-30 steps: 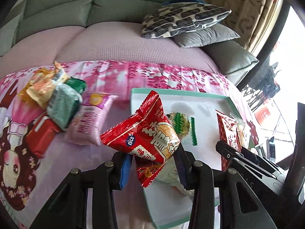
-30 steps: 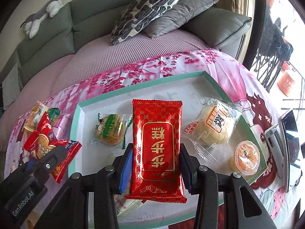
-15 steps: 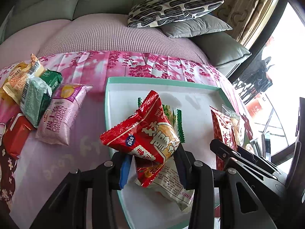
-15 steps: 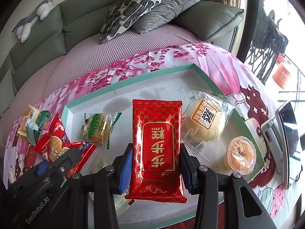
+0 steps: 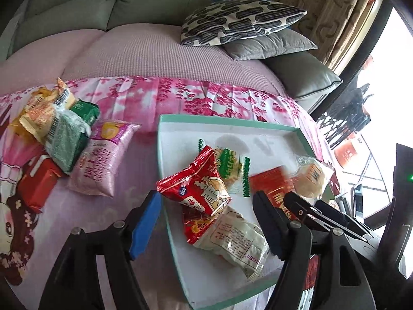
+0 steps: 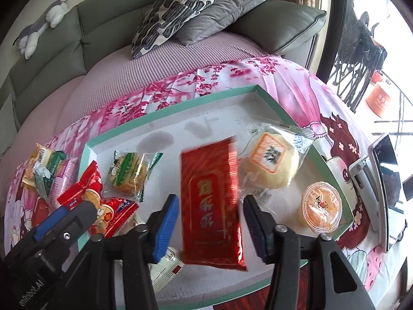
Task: Organize snacks
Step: 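Carry the red packet and chip bag onto the tray and open both tools, then move both open tools back over the snack pile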
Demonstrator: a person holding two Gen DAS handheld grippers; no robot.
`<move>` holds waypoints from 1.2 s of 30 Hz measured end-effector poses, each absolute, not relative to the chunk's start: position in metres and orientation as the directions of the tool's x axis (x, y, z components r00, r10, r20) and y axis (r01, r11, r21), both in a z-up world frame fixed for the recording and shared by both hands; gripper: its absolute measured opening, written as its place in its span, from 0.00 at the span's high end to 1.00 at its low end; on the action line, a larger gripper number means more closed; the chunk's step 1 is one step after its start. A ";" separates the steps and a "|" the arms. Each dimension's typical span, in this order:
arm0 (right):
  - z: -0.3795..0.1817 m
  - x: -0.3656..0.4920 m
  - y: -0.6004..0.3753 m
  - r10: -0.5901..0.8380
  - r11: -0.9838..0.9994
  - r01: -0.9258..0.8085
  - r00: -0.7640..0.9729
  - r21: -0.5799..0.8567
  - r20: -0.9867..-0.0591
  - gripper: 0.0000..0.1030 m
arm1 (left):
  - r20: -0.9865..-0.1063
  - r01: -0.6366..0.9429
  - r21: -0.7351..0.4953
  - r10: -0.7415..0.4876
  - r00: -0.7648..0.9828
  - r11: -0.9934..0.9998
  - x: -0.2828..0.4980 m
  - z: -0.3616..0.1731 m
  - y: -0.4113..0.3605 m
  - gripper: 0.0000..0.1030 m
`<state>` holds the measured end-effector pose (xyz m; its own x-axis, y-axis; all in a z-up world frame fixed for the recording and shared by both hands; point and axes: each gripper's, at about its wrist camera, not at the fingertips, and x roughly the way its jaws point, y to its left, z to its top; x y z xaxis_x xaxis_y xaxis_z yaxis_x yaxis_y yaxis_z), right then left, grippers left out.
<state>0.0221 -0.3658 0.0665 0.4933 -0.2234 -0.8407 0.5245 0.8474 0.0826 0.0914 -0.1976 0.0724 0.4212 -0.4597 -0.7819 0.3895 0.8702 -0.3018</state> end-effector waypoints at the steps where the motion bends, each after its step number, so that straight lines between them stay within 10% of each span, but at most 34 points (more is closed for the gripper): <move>1: 0.068 0.021 -0.366 -0.221 0.847 0.524 0.499 0.089 -0.838 0.27 | -0.784 0.382 -0.291 -0.448 0.430 0.877 0.092 0.074 -0.195 0.23; 20: 0.061 0.029 -0.355 -0.190 0.878 0.473 0.486 0.074 -0.853 0.01 | -0.839 0.186 -0.087 -0.172 0.516 0.979 0.105 0.066 -0.154 0.08; 36: 0.082 0.037 -0.318 -0.176 0.922 0.383 0.556 0.062 -0.812 0.00 | -0.828 0.097 -0.039 -0.086 0.554 0.995 0.111 0.076 -0.113 0.04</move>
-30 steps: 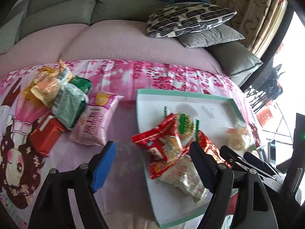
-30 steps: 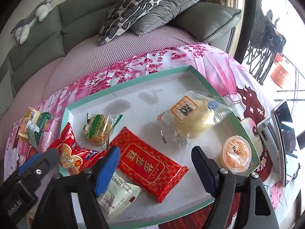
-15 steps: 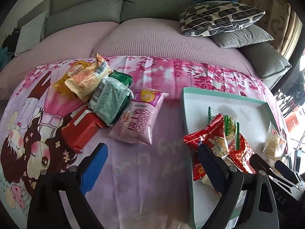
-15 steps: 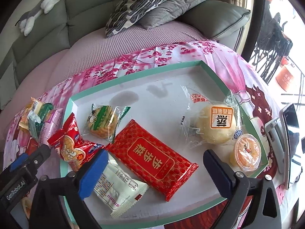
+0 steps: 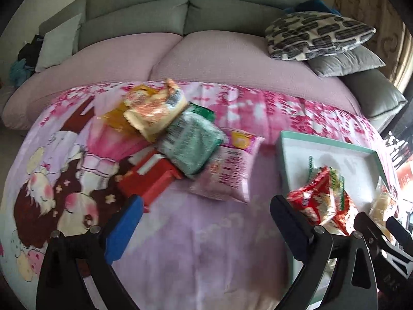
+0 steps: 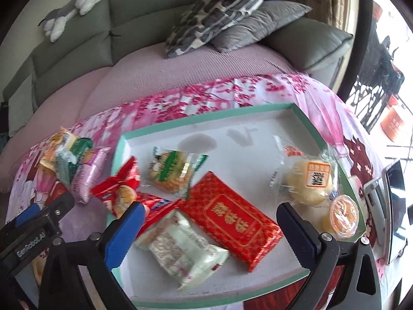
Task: Organize snacks
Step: 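Move both open tools back over the snack pile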
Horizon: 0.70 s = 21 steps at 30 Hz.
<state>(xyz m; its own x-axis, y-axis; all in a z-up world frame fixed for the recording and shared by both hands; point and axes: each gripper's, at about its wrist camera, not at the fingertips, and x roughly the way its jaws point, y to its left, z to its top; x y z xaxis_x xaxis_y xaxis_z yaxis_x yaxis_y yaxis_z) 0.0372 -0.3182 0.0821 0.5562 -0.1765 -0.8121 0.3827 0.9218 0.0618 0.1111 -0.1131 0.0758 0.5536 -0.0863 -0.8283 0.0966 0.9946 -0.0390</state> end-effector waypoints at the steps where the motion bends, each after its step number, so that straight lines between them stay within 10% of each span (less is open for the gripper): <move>1: 0.083 0.039 -0.313 -0.173 0.927 0.371 0.562 0.060 -0.809 0.00 | -0.829 0.088 -0.032 -0.076 0.554 0.996 0.112 0.076 -0.108 0.04; 21: 0.079 0.058 -0.204 -0.018 0.989 0.126 0.633 0.080 -0.774 0.06 | -0.846 -0.129 -0.044 0.032 0.532 0.991 0.127 0.069 -0.007 0.04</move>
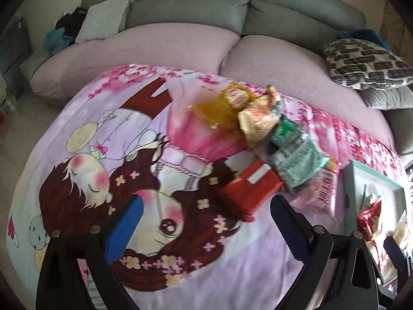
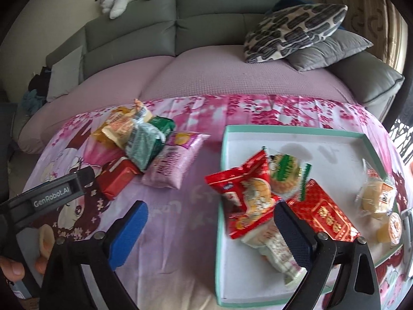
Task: Organize snacks
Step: 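Move both open tools back over the snack pile, then grasp the pink Swiss roll packet with the right tool while the left tool approaches the red box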
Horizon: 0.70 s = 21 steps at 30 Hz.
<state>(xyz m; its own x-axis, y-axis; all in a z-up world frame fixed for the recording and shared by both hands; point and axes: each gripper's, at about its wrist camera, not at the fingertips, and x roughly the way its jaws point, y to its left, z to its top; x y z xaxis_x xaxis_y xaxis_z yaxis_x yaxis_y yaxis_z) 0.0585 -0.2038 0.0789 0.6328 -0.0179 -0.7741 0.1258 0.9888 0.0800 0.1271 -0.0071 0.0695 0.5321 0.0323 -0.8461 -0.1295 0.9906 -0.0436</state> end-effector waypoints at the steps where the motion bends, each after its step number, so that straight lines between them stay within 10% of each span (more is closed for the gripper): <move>1: 0.078 0.061 -0.201 -0.012 0.990 0.118 0.633 0.081 -0.774 0.10 | -0.849 -0.137 -0.044 0.035 0.527 0.990 0.129 0.068 -0.004 0.04; 21: 0.073 0.116 -0.178 0.039 0.988 0.093 0.614 0.122 -0.788 0.32 | -0.849 -0.052 -0.085 -0.045 0.526 0.995 0.169 0.048 -0.005 0.04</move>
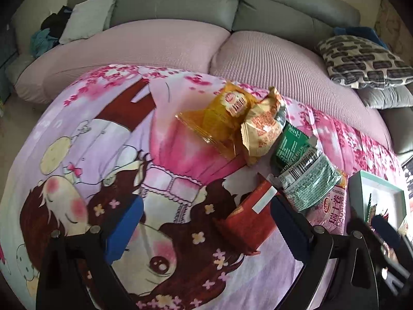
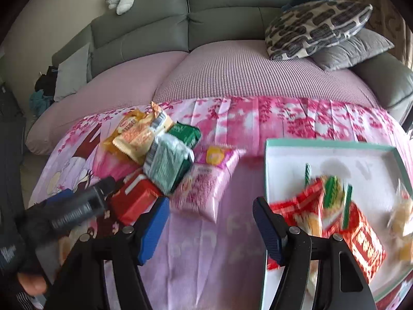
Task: Organize snacks
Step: 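Grasp the pink Swiss roll packet with the right tool while the left tool approaches the red box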
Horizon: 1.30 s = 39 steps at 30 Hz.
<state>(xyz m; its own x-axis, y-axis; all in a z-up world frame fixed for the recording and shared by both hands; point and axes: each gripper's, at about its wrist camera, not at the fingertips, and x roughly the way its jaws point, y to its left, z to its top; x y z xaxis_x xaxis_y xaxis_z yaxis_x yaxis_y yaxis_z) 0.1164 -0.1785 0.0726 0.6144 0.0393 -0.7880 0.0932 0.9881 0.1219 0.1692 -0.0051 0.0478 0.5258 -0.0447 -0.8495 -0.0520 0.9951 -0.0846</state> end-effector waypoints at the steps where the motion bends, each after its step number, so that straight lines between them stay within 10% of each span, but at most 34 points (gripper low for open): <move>1: 0.072 0.121 -0.177 0.033 0.989 0.095 0.613 0.115 -0.789 0.32 | -0.852 -0.057 -0.088 -0.045 0.522 0.995 0.171 0.046 -0.005 0.04; 21: 0.030 0.171 -0.169 -0.035 0.992 0.119 0.508 0.030 -0.860 0.32 | -0.846 -0.072 -0.102 -0.048 0.531 0.992 0.177 0.043 0.003 0.04; 32: 0.029 0.154 -0.179 -0.032 0.990 0.133 0.526 0.045 -0.850 0.57 | -0.852 0.056 -0.121 -0.133 0.506 0.991 0.178 0.038 -0.026 0.05; 39: 0.030 0.143 -0.185 -0.042 0.988 0.147 0.521 0.041 -0.852 0.58 | -0.860 0.113 -0.134 -0.172 0.481 0.985 0.177 0.033 -0.039 0.24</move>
<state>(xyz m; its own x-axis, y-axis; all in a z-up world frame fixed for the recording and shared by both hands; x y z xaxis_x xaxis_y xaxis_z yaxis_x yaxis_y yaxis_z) 0.1432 -0.1848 0.0303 0.5213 -0.0419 -0.8524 0.1472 0.9882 0.0414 0.1769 -0.0393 0.0328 0.4812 -0.1720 -0.8596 0.1127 0.9846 -0.1340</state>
